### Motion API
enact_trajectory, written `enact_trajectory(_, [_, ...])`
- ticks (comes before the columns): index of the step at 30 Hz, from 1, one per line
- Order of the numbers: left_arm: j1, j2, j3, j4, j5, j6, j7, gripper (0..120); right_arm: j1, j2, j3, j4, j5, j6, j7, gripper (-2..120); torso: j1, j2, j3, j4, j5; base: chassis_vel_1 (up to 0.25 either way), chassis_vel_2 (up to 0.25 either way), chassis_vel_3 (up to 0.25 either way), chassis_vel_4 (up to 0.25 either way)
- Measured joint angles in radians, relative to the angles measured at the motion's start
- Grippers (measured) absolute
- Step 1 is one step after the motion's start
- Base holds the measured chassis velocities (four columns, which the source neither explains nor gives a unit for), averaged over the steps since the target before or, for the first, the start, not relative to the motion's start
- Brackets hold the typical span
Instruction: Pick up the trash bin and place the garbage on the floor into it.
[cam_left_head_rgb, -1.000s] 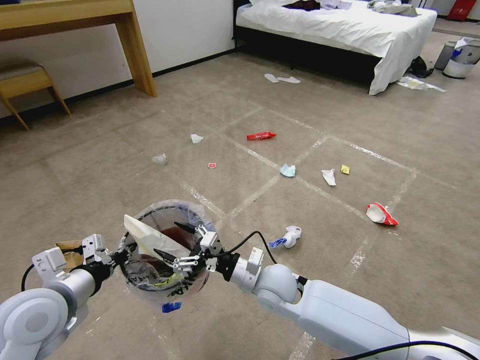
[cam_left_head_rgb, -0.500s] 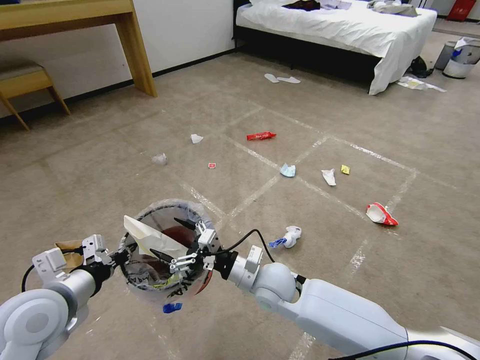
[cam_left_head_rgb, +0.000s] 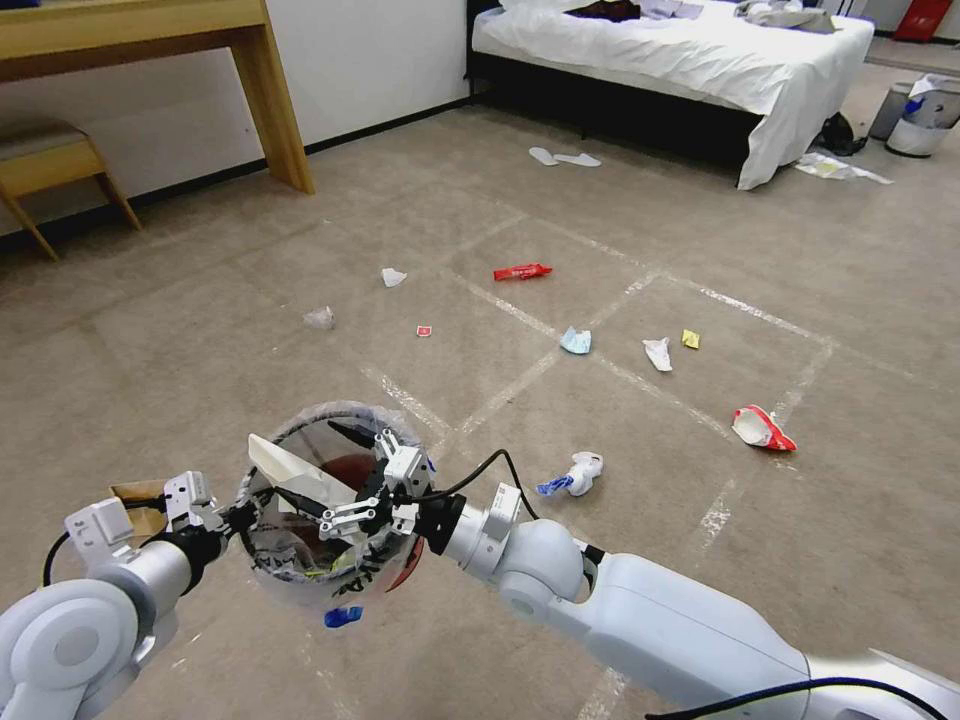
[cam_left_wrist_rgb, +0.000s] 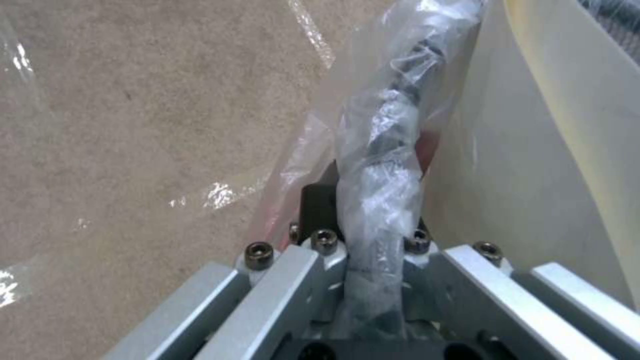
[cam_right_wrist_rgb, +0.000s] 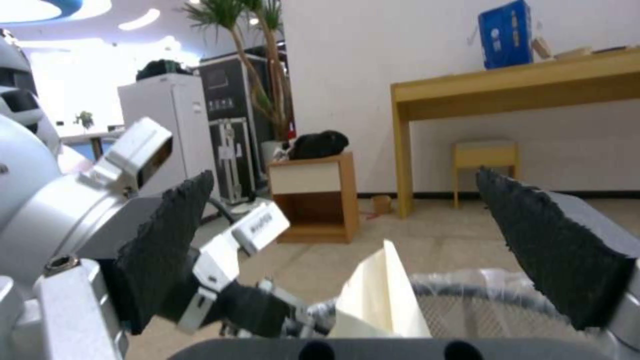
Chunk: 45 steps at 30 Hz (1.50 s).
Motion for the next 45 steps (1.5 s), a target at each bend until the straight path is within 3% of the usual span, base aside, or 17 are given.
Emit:
enact_trajectory(15, [-0.002, 0.000, -0.001, 0.009, 0.002, 0.000, 0.000, 1, 0.001, 0.012, 0.070, 0.044, 0.011, 0.066, -0.029, 100, 0.000, 0.000, 0.000, 0.0000, 0.0000, 0.000, 0.000, 0.000, 0.000])
enact_trajectory(23, [0.002, -0.003, -0.006, 0.006, 0.008, 0.000, 0.000, 1, -0.030, -0.015, 0.191, 0.085, 0.024, 0.062, -0.020, 100, 0.000, 0.000, 0.000, 0.0001, 0.0001, 0.000, 0.000, 0.000, 0.000])
enact_trajectory(29, [0.005, -0.010, -0.015, 0.003, 0.017, 0.000, 0.001, 1, -0.121, -0.073, 0.412, 0.164, 0.068, 0.001, 0.013, 100, 0.000, 0.000, 0.000, 0.0001, 0.0004, 0.000, 0.000, 0.000, 0.000])
enact_trajectory(31, [0.010, -0.014, -0.022, 0.000, 0.023, -0.002, 0.002, 1, -0.212, -0.108, 0.577, 0.227, 0.088, -0.049, 0.075, 100, 0.000, 0.000, 0.000, -0.0003, 0.0003, 0.000, 0.000, 0.000, 0.000])
enact_trajectory(36, [0.016, -0.023, -0.031, -0.002, 0.041, -0.009, 0.006, 1, -0.357, -0.140, 0.780, 0.277, 0.019, -0.123, 0.213, 100, 0.000, 0.000, 0.000, -0.0001, 0.0003, 0.000, 0.000, 0.000, 0.000])
enact_trajectory(39, [0.019, -0.032, -0.037, 0.003, 0.061, -0.015, 0.014, 1, -0.452, -0.142, 0.890, 0.288, -0.031, -0.130, 0.286, 100, 0.000, 0.000, 0.000, -0.0001, 0.0004, 0.000, 0.000, 0.000, 0.000])
enact_trajectory(45, [0.023, -0.050, -0.051, 0.005, 0.075, -0.023, 0.017, 1, -0.601, -0.099, 1.059, 0.281, -0.089, -0.079, 0.316, 100, 0.000, 0.000, 0.000, 0.0000, 0.0003, 0.000, 0.000, 0.000, 0.000])
